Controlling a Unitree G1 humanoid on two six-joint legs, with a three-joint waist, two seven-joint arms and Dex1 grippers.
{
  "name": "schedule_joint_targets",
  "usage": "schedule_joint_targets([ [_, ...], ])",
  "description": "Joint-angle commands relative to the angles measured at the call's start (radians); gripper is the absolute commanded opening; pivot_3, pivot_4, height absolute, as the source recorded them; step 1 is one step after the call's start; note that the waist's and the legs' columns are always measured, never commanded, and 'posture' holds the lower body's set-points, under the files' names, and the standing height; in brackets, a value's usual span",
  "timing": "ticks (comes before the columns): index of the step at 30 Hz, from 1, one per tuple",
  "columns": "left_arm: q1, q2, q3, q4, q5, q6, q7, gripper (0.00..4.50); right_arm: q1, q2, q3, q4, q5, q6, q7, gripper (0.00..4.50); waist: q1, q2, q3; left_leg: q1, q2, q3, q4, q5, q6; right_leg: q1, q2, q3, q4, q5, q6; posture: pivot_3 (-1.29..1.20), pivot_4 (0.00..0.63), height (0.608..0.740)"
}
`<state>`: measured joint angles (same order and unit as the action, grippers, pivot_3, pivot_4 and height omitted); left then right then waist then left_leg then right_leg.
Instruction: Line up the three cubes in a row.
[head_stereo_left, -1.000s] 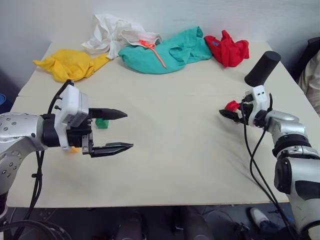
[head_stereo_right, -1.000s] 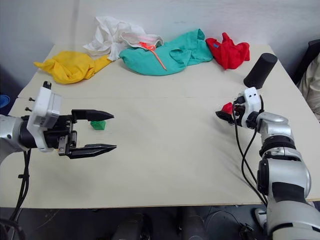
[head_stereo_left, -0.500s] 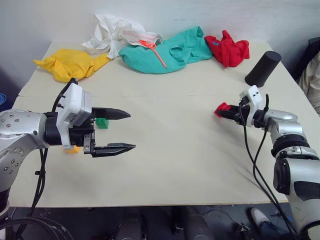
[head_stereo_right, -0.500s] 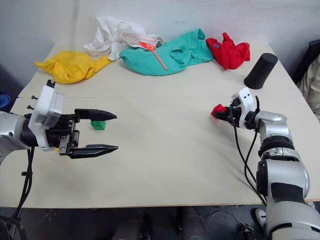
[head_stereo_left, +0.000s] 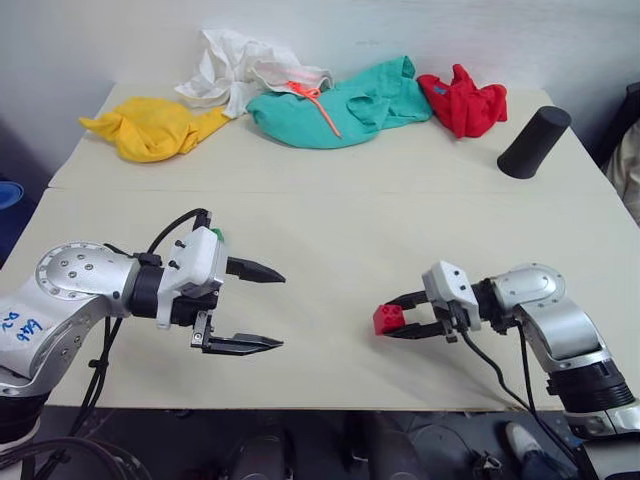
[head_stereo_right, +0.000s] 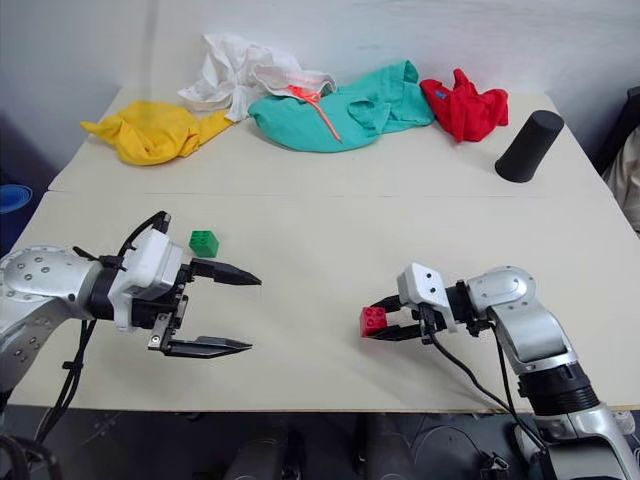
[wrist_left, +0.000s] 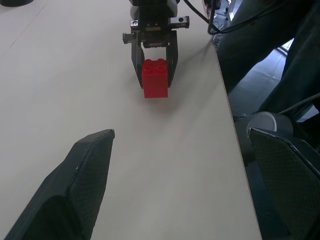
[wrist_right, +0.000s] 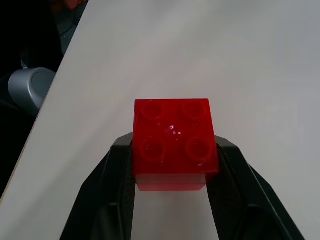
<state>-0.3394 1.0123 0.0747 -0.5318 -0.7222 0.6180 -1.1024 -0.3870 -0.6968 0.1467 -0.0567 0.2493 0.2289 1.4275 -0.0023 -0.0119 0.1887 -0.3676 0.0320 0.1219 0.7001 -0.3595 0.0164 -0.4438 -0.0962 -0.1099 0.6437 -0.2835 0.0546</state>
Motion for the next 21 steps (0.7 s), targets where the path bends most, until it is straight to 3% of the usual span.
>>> schedule_joint_targets([
  [1, -0.001, -0.005, 0.011, -0.008, 0.012, -0.023, -0.010, 4.50, 0.012, -0.004, 0.020, -0.002, -0.031, -0.058, -0.033, 1.49, 0.000, 0.000, 0.000, 0.000, 0.000, 0.000, 0.000, 0.000, 0.000, 0.000, 0.000, 0.000, 0.000, 0.000, 0.000, 0.00, 0.150, 0.740],
  [12, 0.007, -0.010, 0.011, -0.015, 0.024, -0.021, -0.013, 4.50, -0.001, 0.010, 0.059, 0.048, -0.033, -0.078, -0.051, 1.49, 0.000, 0.000, 0.000, 0.000, 0.000, 0.000, 0.000, 0.000, 0.001, 0.000, 0.000, 0.000, 0.000, 0.000, 0.000, 0.00, 0.150, 0.740],
  [13, 0.006, -0.010, 0.013, -0.015, 0.023, -0.019, -0.011, 4.50, -0.001, 0.009, 0.059, 0.045, -0.027, -0.066, -0.050, 2.21, 0.000, 0.000, 0.000, 0.000, 0.000, 0.000, 0.000, 0.000, 0.001, 0.000, 0.000, 0.000, 0.000, 0.000, 0.000, 0.00, 0.150, 0.740],
  [19, 0.042, -0.003, 0.055, -0.016, 0.035, -0.005, 0.034, 4.50, 0.004, 0.004, 0.042, 0.010, 0.013, -0.011, -0.046, 4.10, 0.000, 0.000, 0.000, 0.000, 0.000, 0.000, 0.000, 0.000, 0.001, 0.000, 0.000, 0.000, 0.000, 0.000, 0.000, 0.00, 0.150, 0.740],
  [21, 0.099, 0.001, 0.119, -0.014, 0.031, 0.003, 0.059, 4.50, 0.009, 0.005, 0.021, -0.007, 0.040, 0.007, -0.054, 4.48, -0.002, 0.000, 0.000, 0.000, 0.000, 0.000, 0.000, 0.000, 0.001, 0.000, 0.000, 0.000, 0.000, 0.000, 0.000, 0.00, 0.150, 0.740],
])
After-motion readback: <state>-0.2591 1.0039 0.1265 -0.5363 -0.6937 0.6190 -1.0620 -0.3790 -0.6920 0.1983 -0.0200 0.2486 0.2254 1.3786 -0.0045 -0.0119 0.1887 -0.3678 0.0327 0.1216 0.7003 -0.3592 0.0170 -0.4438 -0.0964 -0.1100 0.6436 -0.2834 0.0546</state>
